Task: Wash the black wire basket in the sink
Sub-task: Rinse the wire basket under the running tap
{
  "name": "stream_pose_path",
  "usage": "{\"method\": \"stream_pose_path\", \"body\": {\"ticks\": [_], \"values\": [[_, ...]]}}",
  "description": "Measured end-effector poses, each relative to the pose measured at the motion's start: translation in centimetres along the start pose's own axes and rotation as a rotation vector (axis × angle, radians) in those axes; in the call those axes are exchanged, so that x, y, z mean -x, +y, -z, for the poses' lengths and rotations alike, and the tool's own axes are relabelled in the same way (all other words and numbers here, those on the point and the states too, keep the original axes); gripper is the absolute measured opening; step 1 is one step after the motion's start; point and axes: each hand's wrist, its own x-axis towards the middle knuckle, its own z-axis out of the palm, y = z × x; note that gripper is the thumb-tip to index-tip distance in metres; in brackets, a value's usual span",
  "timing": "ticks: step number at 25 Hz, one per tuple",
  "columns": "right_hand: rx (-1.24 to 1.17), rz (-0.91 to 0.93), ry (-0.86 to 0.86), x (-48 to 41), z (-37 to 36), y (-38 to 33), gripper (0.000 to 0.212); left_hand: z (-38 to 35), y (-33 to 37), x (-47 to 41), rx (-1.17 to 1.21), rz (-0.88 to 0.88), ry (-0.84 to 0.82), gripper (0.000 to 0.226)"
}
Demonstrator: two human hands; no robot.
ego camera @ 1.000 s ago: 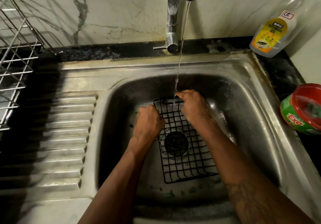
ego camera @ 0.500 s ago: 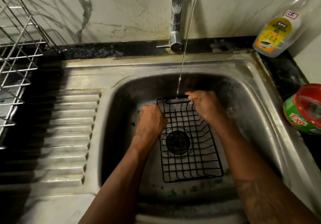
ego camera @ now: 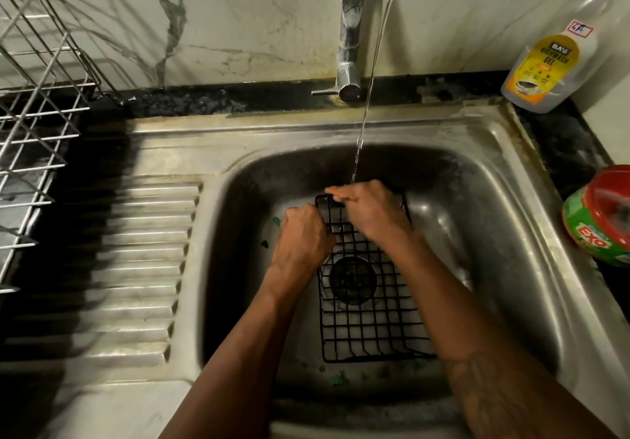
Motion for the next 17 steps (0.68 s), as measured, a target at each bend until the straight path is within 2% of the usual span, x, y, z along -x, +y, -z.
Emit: {"method": "stream_pose_path", "body": {"ticks": [3,5,8,11,13,15,17], "values": [[0.048,-0.162,-0.014,0.7,1.7,3.6,0.030,-0.1,0.2,-0.1,0.063,0.058,-0.020,0.022],[0.045,-0.174,0.020,0.6,1.7,4.1,0.034,0.1,0.4,0.0,0.069,0.062,-0.029,0.021],[-0.019,0.012,0.112,0.7,0.8,1.5,0.038,0.3,0.8,0.1,0.023,0.011,-0.055,0.019],[-0.085,0.294,0.172,0.0,-1.9,-0.2,0.031,0.2,1.2,0.4,-0.018,-0.037,-0.047,0.034],[-0.075,0.303,0.227,-0.2,-2.6,0.2,0.031,0.2,1.2,0.5,0.006,-0.007,-0.034,0.038],[0.073,0.297,0.367,0.2,-2.1,1.3,0.033,0.2,0.7,0.3,0.046,0.070,-0.020,0.035],[0.208,0.202,0.489,0.7,-0.8,2.3,0.031,0.3,-0.2,-0.3,0.119,0.176,-0.006,0.024]]}}
